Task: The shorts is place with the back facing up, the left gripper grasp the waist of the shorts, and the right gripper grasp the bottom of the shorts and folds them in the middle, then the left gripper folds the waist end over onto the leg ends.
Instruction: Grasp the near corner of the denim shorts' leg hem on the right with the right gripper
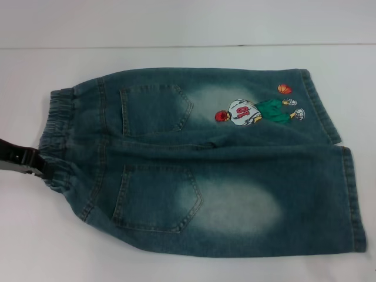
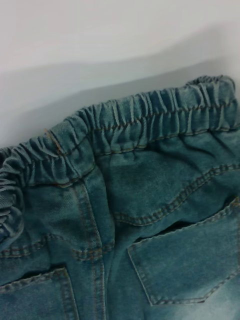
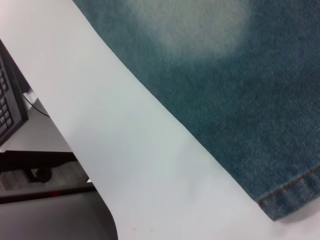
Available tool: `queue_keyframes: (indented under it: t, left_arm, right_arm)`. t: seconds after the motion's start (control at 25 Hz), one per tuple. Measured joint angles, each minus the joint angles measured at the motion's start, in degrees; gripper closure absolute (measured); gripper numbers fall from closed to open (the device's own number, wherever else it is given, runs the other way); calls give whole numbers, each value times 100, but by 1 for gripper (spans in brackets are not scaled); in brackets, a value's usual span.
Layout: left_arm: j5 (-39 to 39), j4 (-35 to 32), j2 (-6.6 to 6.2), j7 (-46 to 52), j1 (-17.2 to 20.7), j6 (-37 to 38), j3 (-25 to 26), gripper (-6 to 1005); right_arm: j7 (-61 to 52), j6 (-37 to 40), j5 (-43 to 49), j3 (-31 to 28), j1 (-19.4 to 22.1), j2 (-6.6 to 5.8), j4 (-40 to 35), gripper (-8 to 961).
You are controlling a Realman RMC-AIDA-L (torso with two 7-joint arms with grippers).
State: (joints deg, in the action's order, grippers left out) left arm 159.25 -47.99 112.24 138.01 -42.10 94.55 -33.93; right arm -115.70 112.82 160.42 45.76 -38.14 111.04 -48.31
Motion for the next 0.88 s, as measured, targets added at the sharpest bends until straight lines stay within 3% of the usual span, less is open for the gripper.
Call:
queue_keyframes:
  t: [0.88]
  left_arm:
    - [-15,1,42,-3,0,-83,5,957]
  right_arm:
    - [-236,-569,278,139,-187,230,217,157]
